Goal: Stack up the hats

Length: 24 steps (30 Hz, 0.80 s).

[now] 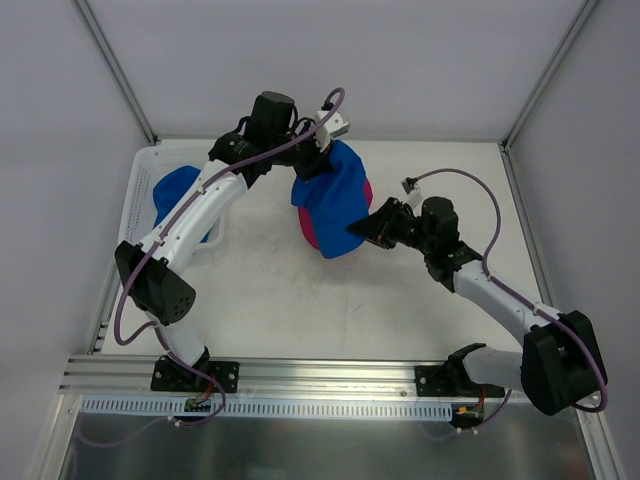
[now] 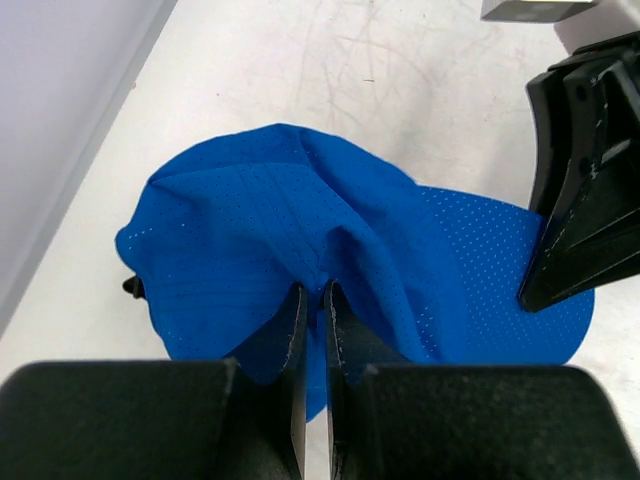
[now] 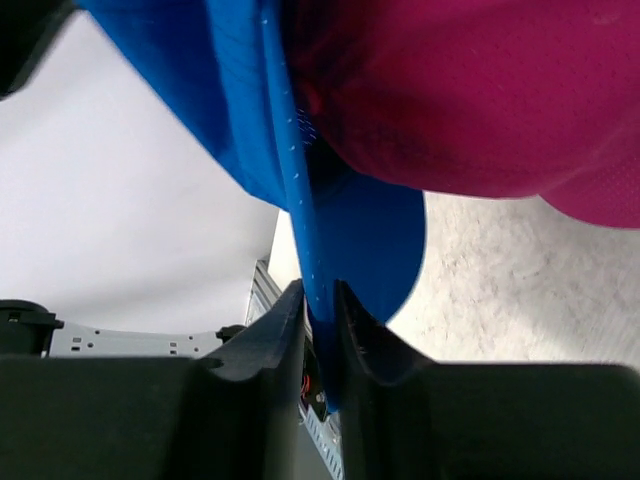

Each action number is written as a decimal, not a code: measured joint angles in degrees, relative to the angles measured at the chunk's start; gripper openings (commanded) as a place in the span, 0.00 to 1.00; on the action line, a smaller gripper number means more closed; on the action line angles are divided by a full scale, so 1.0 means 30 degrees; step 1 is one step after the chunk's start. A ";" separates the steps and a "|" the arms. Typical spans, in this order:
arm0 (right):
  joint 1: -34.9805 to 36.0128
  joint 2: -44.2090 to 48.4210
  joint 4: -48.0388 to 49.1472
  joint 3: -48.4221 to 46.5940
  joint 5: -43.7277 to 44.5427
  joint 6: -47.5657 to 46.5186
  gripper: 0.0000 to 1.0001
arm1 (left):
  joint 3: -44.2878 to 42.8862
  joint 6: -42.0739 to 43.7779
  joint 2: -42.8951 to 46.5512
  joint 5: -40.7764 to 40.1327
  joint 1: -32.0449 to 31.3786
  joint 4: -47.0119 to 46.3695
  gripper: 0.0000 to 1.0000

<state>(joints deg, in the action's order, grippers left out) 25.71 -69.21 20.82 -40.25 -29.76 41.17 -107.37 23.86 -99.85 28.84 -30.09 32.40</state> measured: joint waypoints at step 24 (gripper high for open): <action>0.0015 -0.0007 -0.0903 0.1508 -0.0372 -0.2922 0.61 | -0.1654 0.4779 0.0466 -0.1282 -0.1851 0.1209 0.00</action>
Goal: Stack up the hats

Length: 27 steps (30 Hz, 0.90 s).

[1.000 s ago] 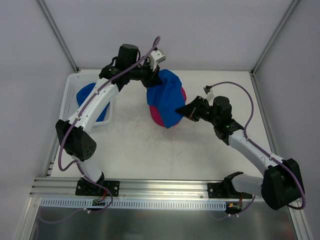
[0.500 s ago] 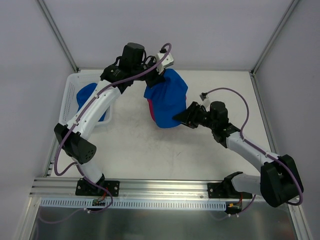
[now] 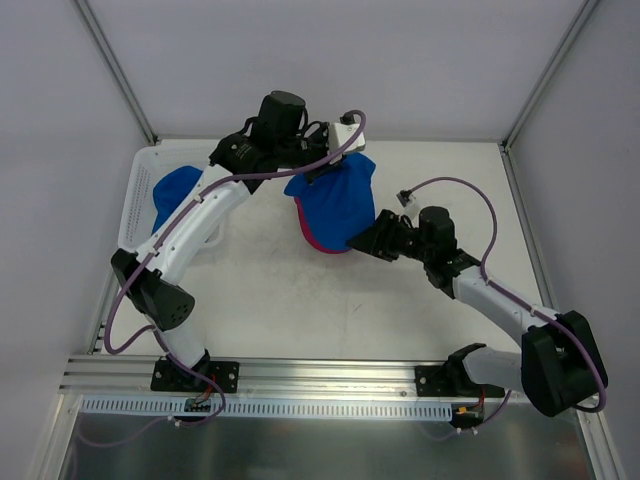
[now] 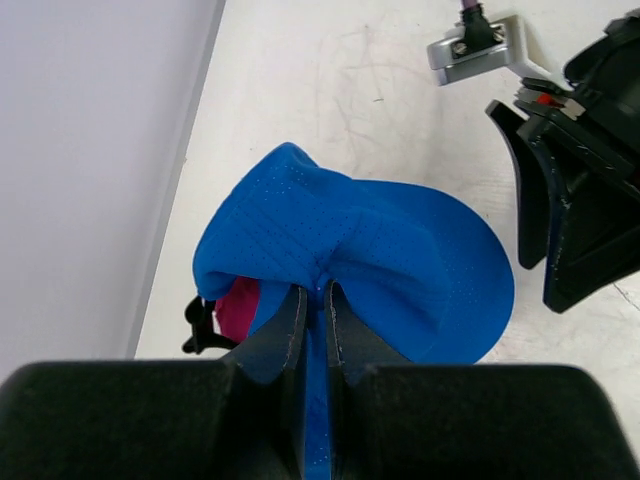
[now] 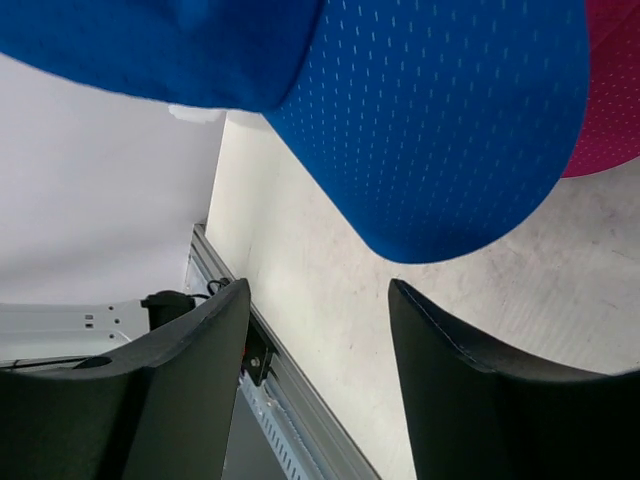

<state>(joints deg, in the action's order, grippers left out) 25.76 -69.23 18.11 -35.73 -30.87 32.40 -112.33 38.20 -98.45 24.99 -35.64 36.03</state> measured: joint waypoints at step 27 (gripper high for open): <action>-0.0787 0.3096 -0.3344 0.0554 -0.1749 -0.6783 0.86 | 0.1443 0.7621 -0.0248 0.1647 -0.0226 0.1552 0.00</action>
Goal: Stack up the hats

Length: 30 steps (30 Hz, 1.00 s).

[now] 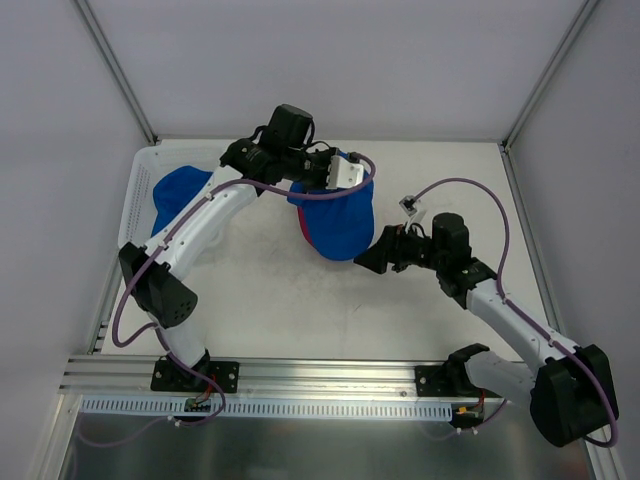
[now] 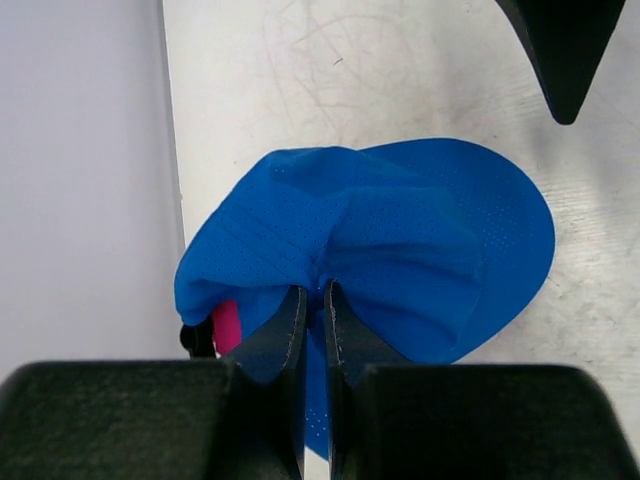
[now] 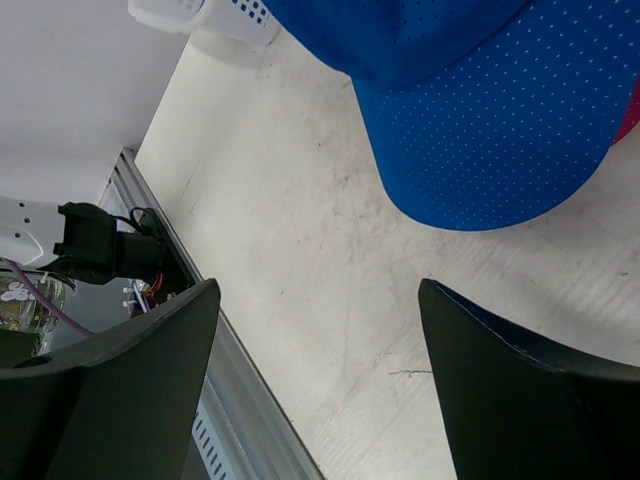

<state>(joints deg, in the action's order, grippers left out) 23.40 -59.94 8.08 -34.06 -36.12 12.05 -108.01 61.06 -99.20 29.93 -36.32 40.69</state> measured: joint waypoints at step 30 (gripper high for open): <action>-0.1151 -0.3366 -0.0925 -0.2965 0.0765 -0.2106 0.84 | 0.0503 -0.1056 -0.0525 0.3716 0.1909 0.0219 0.58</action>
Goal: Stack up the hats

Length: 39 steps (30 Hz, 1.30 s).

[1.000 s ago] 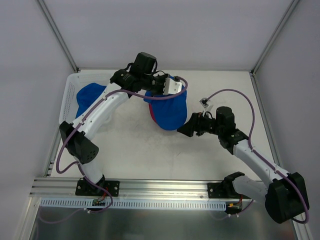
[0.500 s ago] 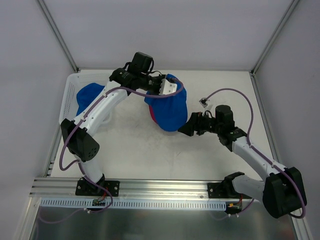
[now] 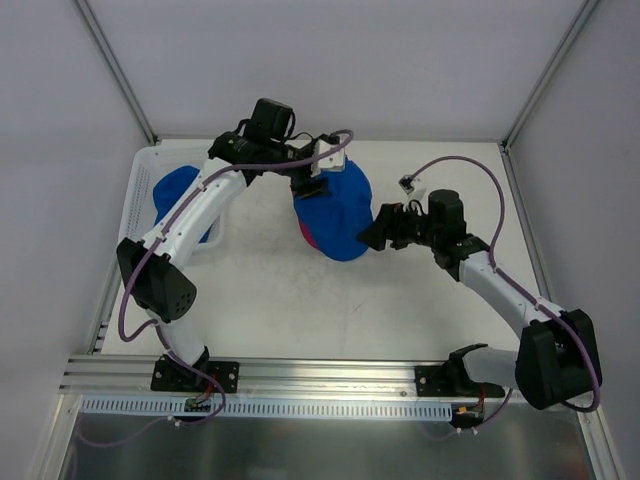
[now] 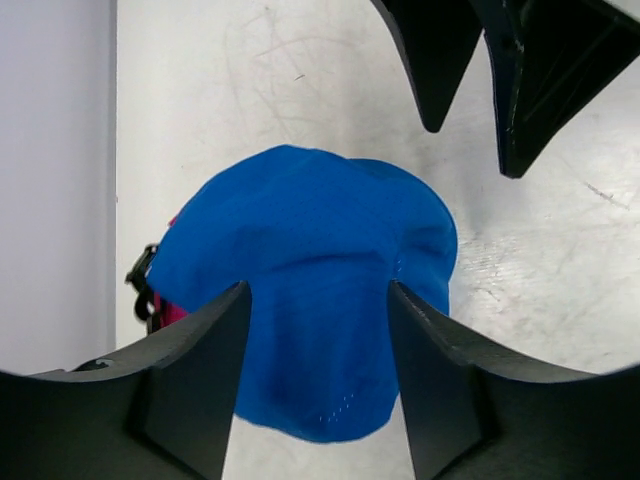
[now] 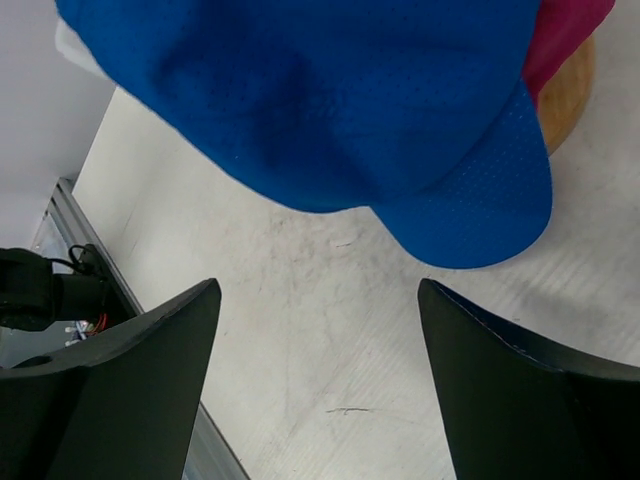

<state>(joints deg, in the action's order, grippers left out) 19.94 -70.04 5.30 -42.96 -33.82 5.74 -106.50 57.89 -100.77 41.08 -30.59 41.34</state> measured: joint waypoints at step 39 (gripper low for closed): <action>-0.0452 -0.3410 0.0444 -0.3840 -0.0874 0.1945 0.84 | -0.7169 -1.7923 -0.6309 0.0386 0.3840 -0.0991 0.48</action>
<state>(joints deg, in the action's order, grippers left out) 18.59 -80.27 6.63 -54.48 -36.45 11.57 -128.01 4.12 -119.70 42.24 -19.07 38.37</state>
